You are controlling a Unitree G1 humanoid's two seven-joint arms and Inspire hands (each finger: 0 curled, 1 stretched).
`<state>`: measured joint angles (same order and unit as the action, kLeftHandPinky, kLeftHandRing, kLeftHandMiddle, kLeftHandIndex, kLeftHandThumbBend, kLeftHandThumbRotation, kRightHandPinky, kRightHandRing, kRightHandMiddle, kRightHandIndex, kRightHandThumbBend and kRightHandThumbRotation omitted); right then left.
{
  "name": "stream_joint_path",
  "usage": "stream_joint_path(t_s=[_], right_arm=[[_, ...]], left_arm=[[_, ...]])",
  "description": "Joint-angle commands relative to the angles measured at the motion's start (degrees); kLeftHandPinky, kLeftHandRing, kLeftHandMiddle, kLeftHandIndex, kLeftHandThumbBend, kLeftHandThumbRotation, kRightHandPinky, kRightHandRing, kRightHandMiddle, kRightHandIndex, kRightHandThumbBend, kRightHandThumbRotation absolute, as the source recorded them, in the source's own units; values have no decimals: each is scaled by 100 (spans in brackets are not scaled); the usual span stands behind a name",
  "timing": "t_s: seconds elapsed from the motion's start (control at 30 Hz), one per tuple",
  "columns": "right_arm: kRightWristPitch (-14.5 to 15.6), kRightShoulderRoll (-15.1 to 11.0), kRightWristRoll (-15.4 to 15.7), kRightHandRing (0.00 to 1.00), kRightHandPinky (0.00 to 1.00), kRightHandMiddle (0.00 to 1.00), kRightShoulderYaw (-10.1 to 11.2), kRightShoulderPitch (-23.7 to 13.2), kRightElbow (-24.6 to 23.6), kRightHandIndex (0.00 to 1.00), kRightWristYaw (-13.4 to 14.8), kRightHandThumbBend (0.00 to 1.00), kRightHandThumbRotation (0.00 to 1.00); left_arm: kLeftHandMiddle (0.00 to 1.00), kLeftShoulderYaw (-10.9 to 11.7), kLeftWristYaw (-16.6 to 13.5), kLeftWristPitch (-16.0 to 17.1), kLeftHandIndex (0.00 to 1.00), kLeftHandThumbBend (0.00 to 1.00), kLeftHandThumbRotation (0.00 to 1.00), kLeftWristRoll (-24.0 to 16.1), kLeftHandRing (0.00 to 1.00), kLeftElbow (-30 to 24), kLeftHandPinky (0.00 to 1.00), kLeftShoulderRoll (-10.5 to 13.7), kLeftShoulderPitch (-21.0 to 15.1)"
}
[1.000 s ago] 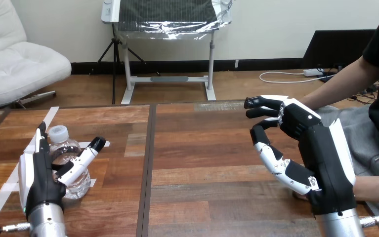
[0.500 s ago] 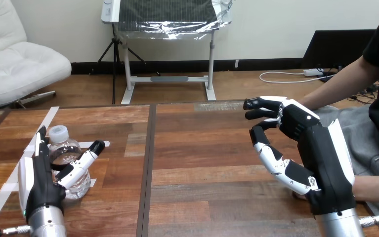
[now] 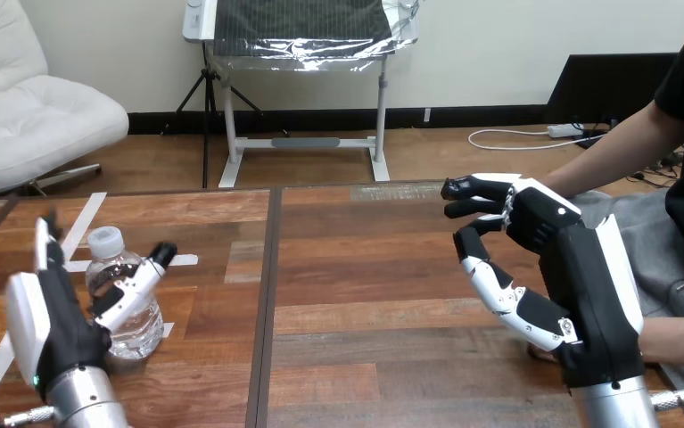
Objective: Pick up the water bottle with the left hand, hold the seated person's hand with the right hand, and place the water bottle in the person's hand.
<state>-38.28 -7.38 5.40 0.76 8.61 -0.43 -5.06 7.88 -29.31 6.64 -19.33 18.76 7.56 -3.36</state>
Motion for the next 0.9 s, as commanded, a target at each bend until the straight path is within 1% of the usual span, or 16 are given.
stream_joint_path(t_s=[0.0, 0.2, 0.27, 0.3, 0.37, 0.43, 0.53, 0.63, 0.73, 0.87], right_arm=[[-129, -90, -26, 64, 52, 69, 52, -387, -132, 64, 10, 32, 9], [-71, -87, -24, 64, 52, 69, 50, -363, -170, 64, 9, 32, 9], [-71, -90, -19, 64, 52, 69, 51, -364, -166, 65, 9, 32, 9], [-83, -92, -26, 64, 52, 69, 49, -371, -153, 65, 3, 32, 9], [-88, -93, -67, 64, 52, 69, 40, -379, -140, 65, -18, 32, 9], [-80, -92, -108, 64, 52, 70, 30, -378, -140, 65, -37, 32, 9], [-91, -98, -63, 64, 52, 70, 42, -383, -137, 65, -18, 32, 9], [-86, -93, 28, 64, 52, 70, 63, -378, -147, 65, 32, 33, 9], [-108, -94, 16, 64, 53, 70, 59, -382, -138, 65, 24, 33, 9], [-93, -91, 50, 65, 53, 70, 62, -387, -144, 65, 40, 33, 10]], left_arm=[[93, -144, -477, 335, 95, 87, 41, -265, 91, -75, 85, -127, -170], [94, -218, -934, 507, 95, 86, 40, -497, 91, -69, 85, -181, -125], [94, -240, -1026, 535, 96, 86, 42, -551, 91, -58, 85, -182, -119], [94, -260, -1135, 555, 97, 86, 44, -613, 91, -66, 86, -179, -110], [94, -280, -1241, 553, 97, 86, 46, -679, 92, -89, 86, -168, -99], [94, -287, -1258, 530, 97, 86, 47, -692, 92, -106, 87, -158, -96], [94, -293, -1249, 445, 97, 86, 48, -695, 92, -133, 87, -144, -105], [95, -275, -1186, 375, 97, 86, 49, -635, 92, -159, 87, -153, -120], [95, -270, -1119, 346, 97, 86, 48, -599, 92, -142, 86, -131, -143], [95, -244, -931, 280, 97, 85, 47, -479, 92, -81, 86, -95, -211]])
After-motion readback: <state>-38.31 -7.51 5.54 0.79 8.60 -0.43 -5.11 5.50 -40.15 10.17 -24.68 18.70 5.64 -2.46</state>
